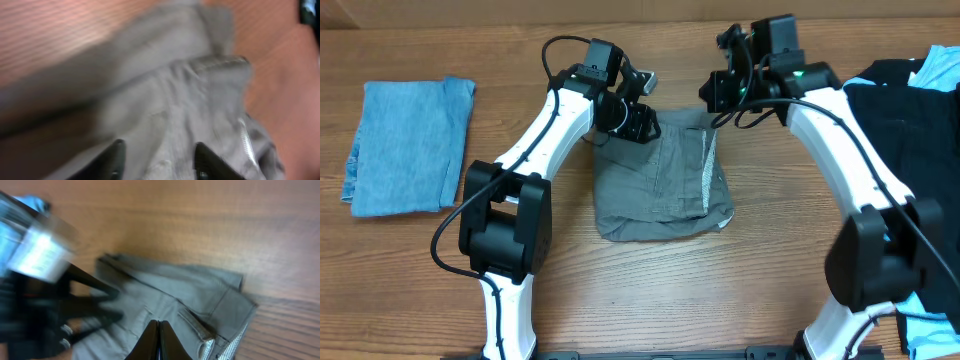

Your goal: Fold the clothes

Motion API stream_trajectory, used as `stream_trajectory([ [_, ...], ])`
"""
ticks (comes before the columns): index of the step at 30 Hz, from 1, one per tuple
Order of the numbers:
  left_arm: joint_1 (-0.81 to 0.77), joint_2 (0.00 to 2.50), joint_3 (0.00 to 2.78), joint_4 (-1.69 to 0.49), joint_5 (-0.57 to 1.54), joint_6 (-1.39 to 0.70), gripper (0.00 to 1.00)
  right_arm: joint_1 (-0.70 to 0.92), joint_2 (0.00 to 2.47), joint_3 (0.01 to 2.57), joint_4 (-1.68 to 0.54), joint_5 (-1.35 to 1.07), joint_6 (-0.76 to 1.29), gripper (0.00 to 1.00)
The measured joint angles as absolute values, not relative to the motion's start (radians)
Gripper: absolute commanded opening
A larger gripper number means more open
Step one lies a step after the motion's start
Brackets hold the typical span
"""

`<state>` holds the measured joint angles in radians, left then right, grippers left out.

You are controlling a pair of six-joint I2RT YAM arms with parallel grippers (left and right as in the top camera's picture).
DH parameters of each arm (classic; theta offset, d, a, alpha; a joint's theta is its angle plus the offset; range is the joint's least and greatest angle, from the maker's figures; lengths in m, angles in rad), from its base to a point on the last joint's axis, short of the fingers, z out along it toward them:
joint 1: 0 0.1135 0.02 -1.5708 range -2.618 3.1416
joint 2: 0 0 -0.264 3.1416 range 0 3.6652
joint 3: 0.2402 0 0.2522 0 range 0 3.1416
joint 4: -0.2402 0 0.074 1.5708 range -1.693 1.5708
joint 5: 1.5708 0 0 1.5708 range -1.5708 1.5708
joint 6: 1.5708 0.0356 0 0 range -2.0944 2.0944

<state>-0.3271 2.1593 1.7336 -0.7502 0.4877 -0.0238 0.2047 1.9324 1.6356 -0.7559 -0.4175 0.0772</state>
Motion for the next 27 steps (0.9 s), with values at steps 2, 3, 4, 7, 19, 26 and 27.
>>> stream_trajectory([
  [2, -0.326, 2.159, 1.734, -0.725, 0.434, -0.05, 0.04, 0.205, 1.995, 1.634, -0.756, -0.427, 0.078, 0.04],
  [3, -0.325, 2.159, 1.734, -0.722, 0.412, -0.053, 0.04, 0.205, 2.018, 1.633, -0.756, -0.431, 0.077, 0.04],
  [4, -0.325, 2.159, 1.734, -0.718, 0.397, -0.054, 0.04, 0.205, 2.043, 1.633, -0.756, -0.438, 0.077, 0.04],
  [7, -0.318, 2.159, 1.734, -0.709, 0.339, -0.066, 0.04, 0.205, 2.127, 1.633, -0.756, -0.45, 0.068, 0.04],
  [19, -0.299, 2.287, 1.735, -0.694, 0.26, -0.076, 0.05, 0.204, 2.246, 1.637, -0.763, -0.507, 0.054, 0.04],
  [26, -0.245, 2.287, 1.829, -0.77, 0.317, -0.079, 0.22, 0.204, 2.175, 1.63, -0.827, -0.432, 0.052, 0.04],
  [27, -0.226, 2.275, 1.868, -0.778, 0.336, -0.08, 0.24, 0.204, 2.138, 1.626, -0.835, -0.418, 0.051, 0.04],
])
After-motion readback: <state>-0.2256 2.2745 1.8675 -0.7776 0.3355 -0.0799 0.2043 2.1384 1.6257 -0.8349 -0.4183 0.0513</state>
